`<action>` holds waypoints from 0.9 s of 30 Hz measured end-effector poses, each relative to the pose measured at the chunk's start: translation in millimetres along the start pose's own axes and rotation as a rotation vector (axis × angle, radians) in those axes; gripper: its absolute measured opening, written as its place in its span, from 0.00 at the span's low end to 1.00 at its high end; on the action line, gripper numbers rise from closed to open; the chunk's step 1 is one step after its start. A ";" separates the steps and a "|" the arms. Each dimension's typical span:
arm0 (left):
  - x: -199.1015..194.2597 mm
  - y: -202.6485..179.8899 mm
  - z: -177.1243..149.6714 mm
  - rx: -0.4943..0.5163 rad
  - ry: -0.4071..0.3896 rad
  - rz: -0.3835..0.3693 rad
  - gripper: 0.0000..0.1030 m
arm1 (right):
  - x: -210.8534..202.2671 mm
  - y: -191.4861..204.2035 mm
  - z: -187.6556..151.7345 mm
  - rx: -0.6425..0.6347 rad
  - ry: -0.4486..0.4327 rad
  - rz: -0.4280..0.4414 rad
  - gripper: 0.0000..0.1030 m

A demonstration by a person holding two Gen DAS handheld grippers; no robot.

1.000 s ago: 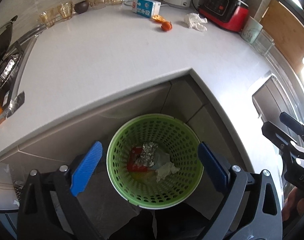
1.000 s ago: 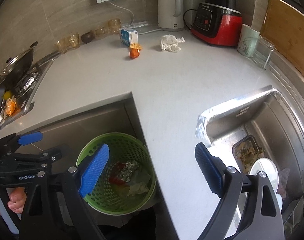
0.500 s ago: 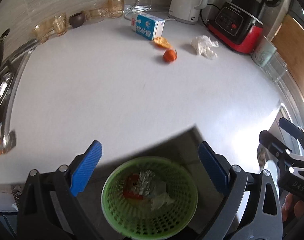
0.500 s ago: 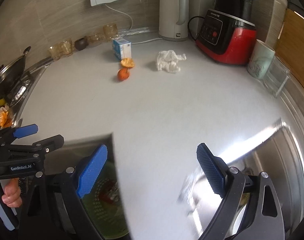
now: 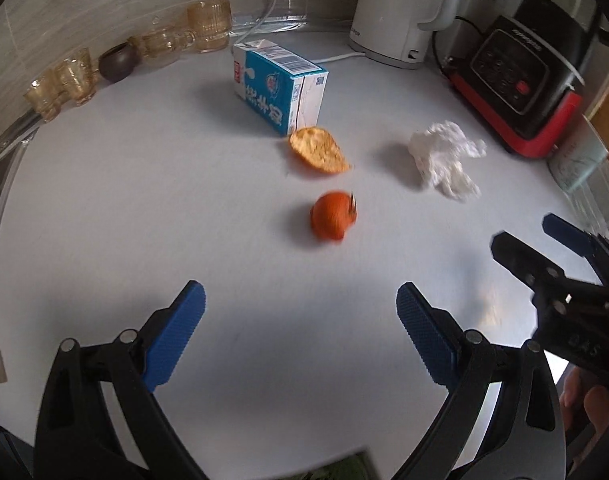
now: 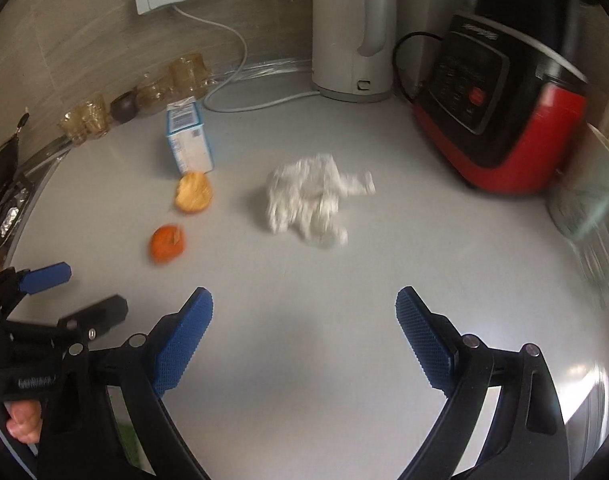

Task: Collect trash
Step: 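Grasp the orange with the left tool while the right tool grasps the second tissue, then drop the orange and tissue into the green basket with both tools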

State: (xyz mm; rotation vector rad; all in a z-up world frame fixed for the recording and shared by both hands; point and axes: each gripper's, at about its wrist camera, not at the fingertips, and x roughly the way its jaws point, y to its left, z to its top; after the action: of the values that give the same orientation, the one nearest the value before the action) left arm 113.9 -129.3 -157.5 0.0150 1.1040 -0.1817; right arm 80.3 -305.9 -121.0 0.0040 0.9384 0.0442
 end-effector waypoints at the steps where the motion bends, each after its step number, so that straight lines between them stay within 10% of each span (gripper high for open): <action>1: 7.0 -1.8 5.3 -0.011 0.007 0.002 0.88 | 9.5 -2.0 7.8 -0.008 0.000 0.009 0.90; 9: 41.5 -7.5 29.1 -0.063 0.023 0.020 0.77 | 59.1 -10.9 41.9 -0.050 0.001 0.050 0.90; 14: 49.0 -9.7 31.3 -0.086 0.021 0.015 0.52 | 79.0 -11.4 48.6 -0.063 0.006 0.058 0.90; 16: 48.9 -13.8 30.3 -0.073 0.017 -0.003 0.34 | 80.9 -10.7 49.1 -0.068 0.000 0.075 0.80; 21: 43.8 -18.3 32.3 -0.050 -0.012 -0.003 0.26 | 81.0 -13.1 49.0 -0.044 -0.003 0.120 0.34; 27: 28.6 -17.9 31.8 -0.050 -0.030 -0.022 0.24 | 63.9 -16.4 49.0 -0.025 -0.018 0.120 0.19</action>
State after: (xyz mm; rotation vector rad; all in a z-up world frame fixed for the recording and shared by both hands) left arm 151.8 -154.1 -167.2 -0.0442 1.0789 -0.1733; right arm 158.1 -318.9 -143.9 0.0377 0.9191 0.1666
